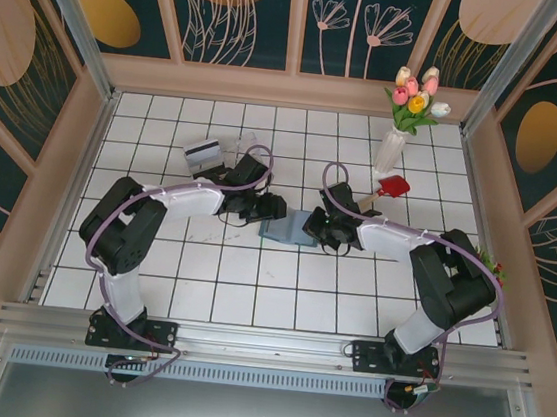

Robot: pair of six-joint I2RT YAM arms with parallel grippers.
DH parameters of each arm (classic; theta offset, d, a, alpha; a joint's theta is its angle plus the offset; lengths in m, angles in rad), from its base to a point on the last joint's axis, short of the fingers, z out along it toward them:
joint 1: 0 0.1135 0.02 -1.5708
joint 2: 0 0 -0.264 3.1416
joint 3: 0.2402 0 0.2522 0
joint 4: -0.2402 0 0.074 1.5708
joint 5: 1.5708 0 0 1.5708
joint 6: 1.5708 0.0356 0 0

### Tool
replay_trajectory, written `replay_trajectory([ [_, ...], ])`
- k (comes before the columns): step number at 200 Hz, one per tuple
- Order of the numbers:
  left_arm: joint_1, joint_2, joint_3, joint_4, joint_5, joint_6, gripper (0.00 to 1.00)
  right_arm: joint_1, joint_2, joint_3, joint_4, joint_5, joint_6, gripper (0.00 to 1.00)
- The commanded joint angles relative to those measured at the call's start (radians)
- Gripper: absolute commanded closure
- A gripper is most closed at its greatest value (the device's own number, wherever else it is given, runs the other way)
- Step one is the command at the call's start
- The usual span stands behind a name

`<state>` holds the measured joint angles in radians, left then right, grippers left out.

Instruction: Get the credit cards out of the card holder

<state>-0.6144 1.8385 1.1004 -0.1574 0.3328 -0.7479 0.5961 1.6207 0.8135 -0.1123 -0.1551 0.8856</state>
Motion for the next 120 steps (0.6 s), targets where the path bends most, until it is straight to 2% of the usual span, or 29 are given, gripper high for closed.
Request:
replay_trajectory([
  [1, -0.005, 0.018, -0.007, 0.019, 0.019, 0.013, 0.48, 0.008, 0.018, 0.027, -0.022, 0.017, -0.014, 0.82],
  [120, -0.006, 0.067, -0.008, 0.025, 0.036, -0.001, 0.47, 0.013, 0.075, 0.024, -0.017, 0.001, -0.016, 0.83],
])
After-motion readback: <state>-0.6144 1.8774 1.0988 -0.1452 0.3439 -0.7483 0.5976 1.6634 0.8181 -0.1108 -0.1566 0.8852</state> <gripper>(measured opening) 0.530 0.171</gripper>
